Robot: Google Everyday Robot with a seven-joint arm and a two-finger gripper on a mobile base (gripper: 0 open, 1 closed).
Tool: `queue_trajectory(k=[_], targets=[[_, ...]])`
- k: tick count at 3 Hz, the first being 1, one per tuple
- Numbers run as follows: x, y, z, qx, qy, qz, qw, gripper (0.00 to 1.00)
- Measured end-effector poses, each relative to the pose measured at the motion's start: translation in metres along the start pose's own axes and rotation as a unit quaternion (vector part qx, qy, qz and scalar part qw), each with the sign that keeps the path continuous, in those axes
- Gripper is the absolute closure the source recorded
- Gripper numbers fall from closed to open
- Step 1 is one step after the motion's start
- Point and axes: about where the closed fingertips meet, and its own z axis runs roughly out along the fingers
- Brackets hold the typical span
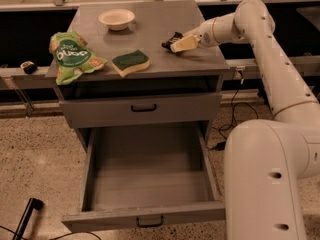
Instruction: Place rxbar chocolate into middle drawer
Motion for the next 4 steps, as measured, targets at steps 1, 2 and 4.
queue_trajectory(k=[1,2,4], targets=[[-0.024,0.004,-0.035,-0.006,-0.094,-0.033,0.9950,1.00],[-0.042,0.030,-0.095,0.012,-0.116,-0.101,0.9880,1.00],[-0.021,0.086,-0.114,0.000,-0.070,-0.116,0.9908,1.00]])
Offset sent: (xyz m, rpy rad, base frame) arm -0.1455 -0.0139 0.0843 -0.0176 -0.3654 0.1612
